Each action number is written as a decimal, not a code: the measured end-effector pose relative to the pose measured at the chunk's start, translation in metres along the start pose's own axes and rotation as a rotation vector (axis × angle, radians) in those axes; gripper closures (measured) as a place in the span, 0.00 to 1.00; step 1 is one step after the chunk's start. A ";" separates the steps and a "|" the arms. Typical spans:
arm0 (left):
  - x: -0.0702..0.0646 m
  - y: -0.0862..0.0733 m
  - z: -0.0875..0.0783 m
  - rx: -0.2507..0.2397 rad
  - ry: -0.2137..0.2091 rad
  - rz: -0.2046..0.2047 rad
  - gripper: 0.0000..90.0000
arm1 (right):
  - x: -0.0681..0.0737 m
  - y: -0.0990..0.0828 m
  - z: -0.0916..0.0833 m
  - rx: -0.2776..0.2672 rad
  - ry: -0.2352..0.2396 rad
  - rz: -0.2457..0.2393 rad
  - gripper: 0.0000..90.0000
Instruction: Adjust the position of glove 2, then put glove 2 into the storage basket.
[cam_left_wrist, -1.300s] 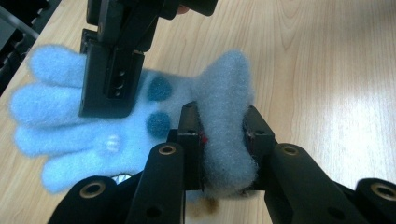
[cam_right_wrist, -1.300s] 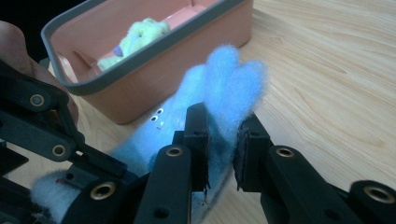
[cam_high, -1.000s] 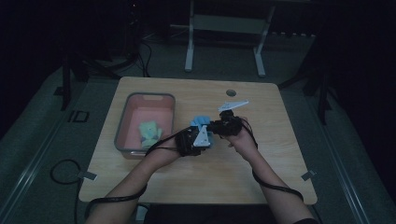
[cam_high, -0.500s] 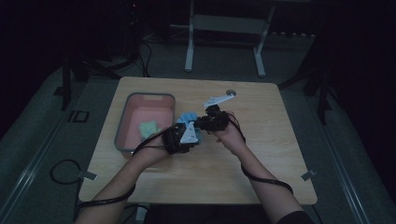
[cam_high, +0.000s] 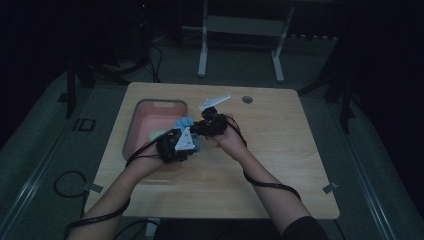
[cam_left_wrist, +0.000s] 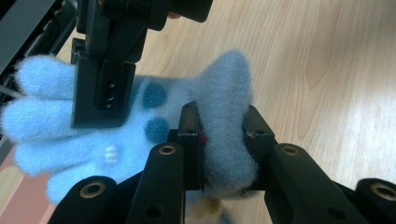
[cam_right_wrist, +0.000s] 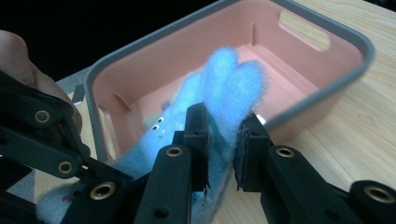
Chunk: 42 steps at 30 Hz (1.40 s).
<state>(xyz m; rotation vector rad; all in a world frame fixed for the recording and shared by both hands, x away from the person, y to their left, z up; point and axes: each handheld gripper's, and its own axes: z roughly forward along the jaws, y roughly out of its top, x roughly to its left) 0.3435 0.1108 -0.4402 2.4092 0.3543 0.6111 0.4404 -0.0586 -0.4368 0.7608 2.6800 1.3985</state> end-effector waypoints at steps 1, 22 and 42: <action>0.002 -0.002 -0.001 0.003 0.002 -0.004 0.82 | 0.004 0.007 0.008 0.002 0.011 -0.007 0.86; 0.041 -0.064 -0.028 0.023 0.016 -0.087 0.82 | 0.016 0.048 0.075 0.022 0.049 0.000 0.86; 0.053 -0.092 -0.003 0.140 -0.055 -0.154 0.81 | 0.010 0.042 0.125 0.173 0.011 0.024 0.85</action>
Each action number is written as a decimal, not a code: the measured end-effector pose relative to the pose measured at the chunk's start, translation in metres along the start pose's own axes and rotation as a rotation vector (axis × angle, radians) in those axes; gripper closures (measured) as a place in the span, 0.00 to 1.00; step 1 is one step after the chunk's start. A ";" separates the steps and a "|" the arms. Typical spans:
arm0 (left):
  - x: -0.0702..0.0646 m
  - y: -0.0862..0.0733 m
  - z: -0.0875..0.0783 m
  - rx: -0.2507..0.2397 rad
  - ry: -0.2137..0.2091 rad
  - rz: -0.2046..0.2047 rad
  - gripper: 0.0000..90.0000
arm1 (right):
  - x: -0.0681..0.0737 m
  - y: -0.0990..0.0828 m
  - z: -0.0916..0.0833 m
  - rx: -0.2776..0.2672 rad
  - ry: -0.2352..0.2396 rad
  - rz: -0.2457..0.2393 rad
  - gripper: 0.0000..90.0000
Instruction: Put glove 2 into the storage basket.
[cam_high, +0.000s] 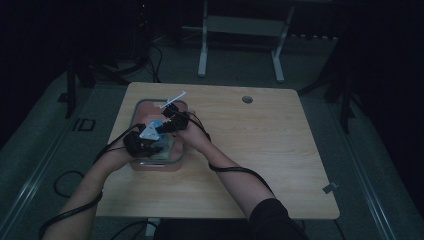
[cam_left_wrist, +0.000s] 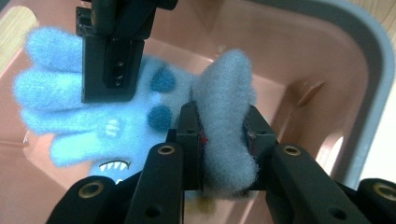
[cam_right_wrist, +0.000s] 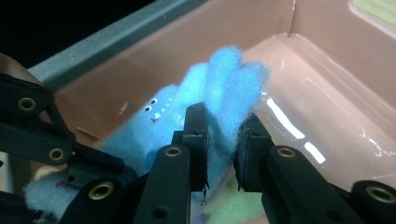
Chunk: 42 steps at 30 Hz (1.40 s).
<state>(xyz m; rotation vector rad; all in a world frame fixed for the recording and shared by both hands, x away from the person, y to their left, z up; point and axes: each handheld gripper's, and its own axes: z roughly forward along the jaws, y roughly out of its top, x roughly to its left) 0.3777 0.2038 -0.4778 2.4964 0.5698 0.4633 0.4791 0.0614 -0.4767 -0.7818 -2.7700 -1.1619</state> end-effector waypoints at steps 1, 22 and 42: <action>0.000 0.000 0.002 0.009 0.006 0.002 0.81 | -0.001 0.000 0.001 0.009 -0.007 0.001 0.85; -0.001 0.000 -0.009 -0.030 0.030 -0.150 0.26 | -0.010 -0.006 -0.029 -0.060 0.012 0.017 0.48; -0.026 0.033 -0.010 -0.155 0.051 -0.227 0.02 | -0.015 -0.039 -0.071 -0.110 0.062 -0.040 0.21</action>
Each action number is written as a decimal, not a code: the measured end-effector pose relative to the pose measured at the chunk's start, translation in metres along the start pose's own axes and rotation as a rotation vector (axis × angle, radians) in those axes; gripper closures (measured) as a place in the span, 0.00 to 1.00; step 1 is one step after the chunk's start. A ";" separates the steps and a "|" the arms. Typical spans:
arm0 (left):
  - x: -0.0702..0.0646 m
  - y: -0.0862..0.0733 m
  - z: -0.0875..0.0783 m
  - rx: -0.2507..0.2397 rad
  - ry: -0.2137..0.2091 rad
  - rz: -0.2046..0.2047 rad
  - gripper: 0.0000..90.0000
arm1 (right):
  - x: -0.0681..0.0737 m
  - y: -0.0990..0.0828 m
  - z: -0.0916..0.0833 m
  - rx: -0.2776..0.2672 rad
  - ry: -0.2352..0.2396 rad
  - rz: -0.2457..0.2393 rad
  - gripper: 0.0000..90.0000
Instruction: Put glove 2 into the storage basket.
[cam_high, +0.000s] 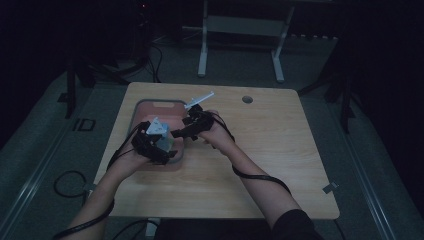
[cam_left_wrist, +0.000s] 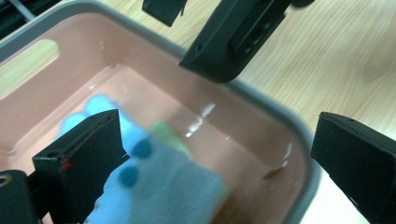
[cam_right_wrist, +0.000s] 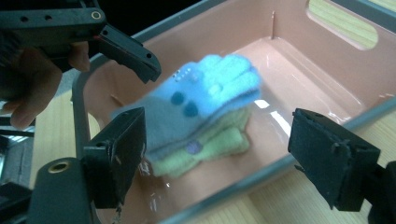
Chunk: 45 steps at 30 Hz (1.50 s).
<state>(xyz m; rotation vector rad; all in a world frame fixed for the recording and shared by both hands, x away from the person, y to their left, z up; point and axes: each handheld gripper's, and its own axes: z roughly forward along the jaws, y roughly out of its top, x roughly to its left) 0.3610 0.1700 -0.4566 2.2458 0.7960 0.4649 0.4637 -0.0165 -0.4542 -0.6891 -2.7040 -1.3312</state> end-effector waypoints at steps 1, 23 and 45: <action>-0.005 0.002 0.002 -0.005 0.002 0.005 0.02 | 0.000 -0.003 -0.002 0.004 0.005 -0.004 0.21; -0.036 0.025 0.028 -0.022 -0.064 0.041 0.02 | -0.018 -0.048 -0.033 0.012 -0.055 -0.012 0.18; -0.075 0.050 0.052 -0.059 -0.153 0.118 0.02 | -0.029 -0.090 -0.062 -0.003 -0.076 0.025 0.18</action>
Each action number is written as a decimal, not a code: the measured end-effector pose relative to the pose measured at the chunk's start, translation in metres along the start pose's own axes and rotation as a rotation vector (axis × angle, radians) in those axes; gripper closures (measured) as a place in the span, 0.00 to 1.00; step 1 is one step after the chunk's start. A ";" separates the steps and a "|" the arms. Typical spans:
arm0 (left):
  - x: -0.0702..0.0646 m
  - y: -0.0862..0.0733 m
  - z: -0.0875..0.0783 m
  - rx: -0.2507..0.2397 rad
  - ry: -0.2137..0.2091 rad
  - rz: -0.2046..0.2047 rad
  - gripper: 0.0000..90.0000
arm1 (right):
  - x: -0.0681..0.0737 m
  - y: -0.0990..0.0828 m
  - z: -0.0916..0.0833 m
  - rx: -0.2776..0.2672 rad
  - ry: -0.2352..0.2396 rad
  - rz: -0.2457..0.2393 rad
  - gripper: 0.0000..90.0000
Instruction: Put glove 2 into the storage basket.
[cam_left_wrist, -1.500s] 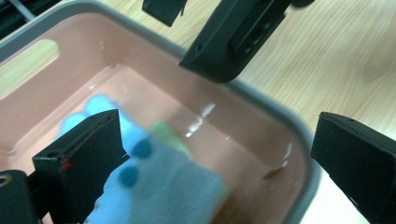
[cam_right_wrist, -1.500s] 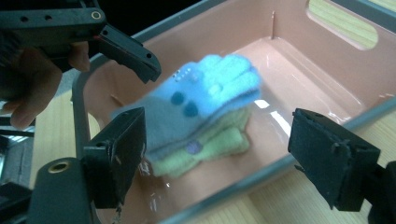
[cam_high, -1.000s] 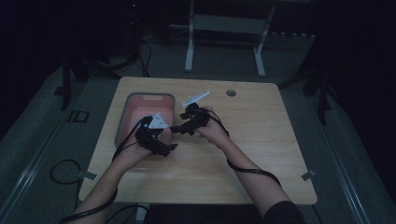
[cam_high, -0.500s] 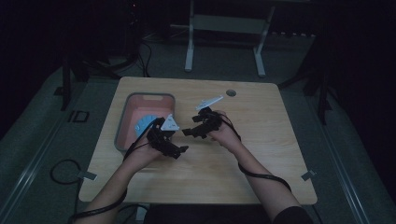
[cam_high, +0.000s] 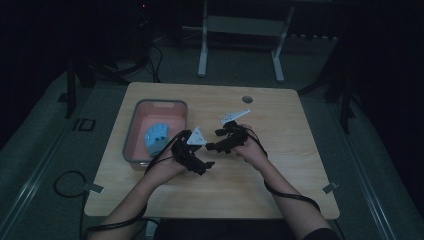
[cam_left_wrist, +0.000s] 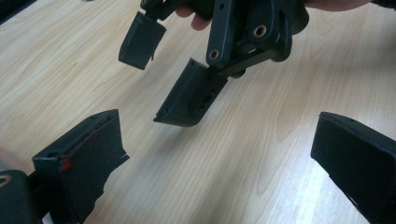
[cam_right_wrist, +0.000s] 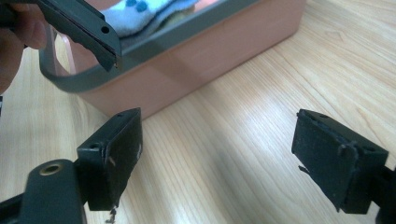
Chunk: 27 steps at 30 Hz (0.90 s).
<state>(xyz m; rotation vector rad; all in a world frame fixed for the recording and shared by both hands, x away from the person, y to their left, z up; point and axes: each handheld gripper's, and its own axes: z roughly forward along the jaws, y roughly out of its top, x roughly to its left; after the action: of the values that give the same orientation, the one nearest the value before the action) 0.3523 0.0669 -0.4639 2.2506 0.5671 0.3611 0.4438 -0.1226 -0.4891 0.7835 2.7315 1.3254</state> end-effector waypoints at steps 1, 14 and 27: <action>0.000 0.000 0.000 0.000 0.000 0.000 0.02 | 0.000 -0.002 -0.002 -0.001 -0.002 0.002 0.18; -0.022 0.011 0.021 -0.002 -0.067 0.045 0.02 | -0.006 -0.027 -0.019 0.003 -0.029 0.018 0.18; -0.035 0.009 0.041 -0.001 -0.114 0.057 0.02 | -0.016 -0.054 -0.031 0.012 -0.054 0.057 0.18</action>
<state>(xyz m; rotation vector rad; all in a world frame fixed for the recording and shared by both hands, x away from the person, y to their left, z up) 0.3422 0.0184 -0.4868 2.2733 0.4442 0.2587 0.4274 -0.1807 -0.5124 0.8904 2.6980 1.2791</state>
